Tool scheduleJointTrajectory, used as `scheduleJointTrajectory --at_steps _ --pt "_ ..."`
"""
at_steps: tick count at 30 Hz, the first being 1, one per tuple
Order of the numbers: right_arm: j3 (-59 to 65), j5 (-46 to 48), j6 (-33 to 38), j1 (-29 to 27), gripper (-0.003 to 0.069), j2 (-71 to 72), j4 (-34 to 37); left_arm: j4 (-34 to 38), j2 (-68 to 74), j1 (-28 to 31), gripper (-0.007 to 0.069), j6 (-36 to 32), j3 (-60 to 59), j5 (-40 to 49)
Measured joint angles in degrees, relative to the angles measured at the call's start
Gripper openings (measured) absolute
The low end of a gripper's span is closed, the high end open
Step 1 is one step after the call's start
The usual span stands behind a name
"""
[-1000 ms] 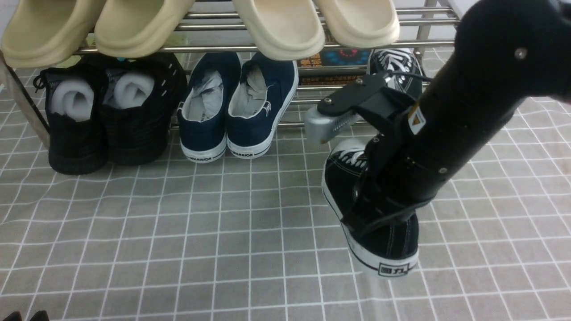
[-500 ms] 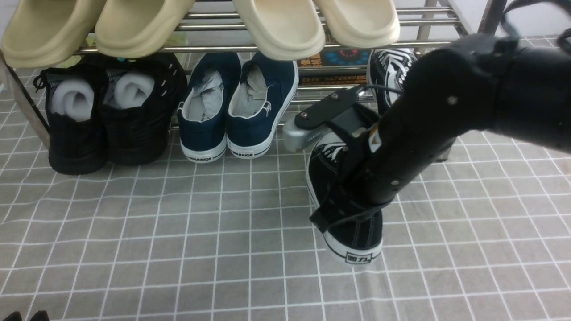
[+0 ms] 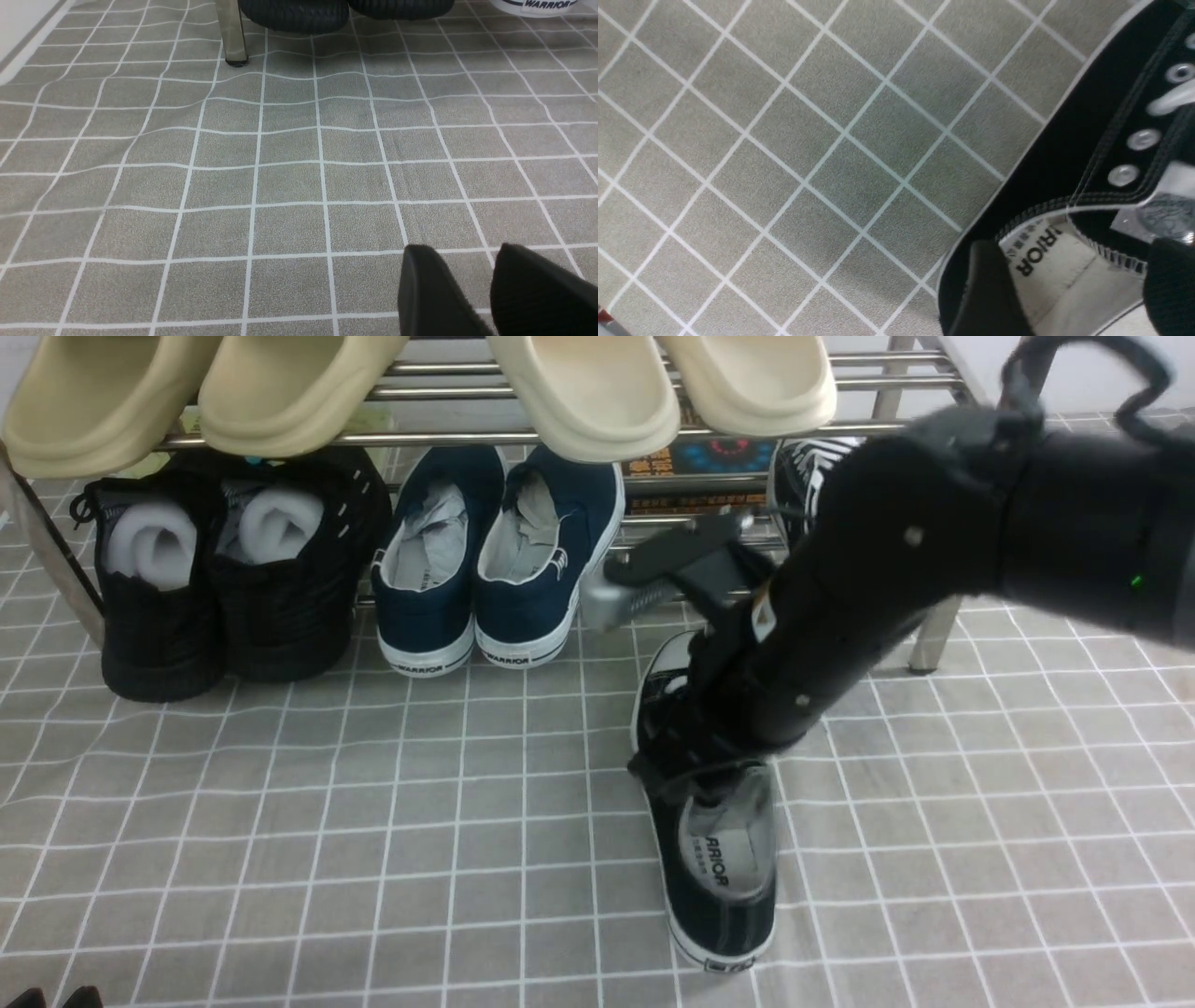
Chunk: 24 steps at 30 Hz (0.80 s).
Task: Take the shoes off the shelf with your hand from the grey coffee tablecloth.
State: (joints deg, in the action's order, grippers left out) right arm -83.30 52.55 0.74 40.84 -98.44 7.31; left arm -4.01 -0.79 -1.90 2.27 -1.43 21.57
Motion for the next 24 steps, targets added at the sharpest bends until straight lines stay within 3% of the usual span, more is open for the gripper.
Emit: scheduleJointTrajectory --at_steps 3,7,11,17,24 --pt "-2.53 0.97 -0.05 -0.41 0.0541 0.71 -4.22 0.0 0.0 0.07 0.024 0.0 0.0 0.0" --pt "-4.46 -0.16 -0.05 -2.99 0.0578 0.77 -9.67 0.0 0.0 0.07 0.024 0.0 0.0 0.0" --pt "-4.62 -4.43 -1.72 -7.98 0.057 0.66 -14.29 0.0 0.0 0.07 0.024 0.0 0.0 0.0" --pt "-4.8 -9.52 -4.32 -13.51 0.054 -1.11 -15.54 0.0 0.0 0.07 0.024 0.0 0.0 0.0" --pt "-4.8 -12.47 -4.53 -14.65 0.0492 -6.7 -16.01 0.0 0.0 0.07 0.024 0.0 0.0 0.0"
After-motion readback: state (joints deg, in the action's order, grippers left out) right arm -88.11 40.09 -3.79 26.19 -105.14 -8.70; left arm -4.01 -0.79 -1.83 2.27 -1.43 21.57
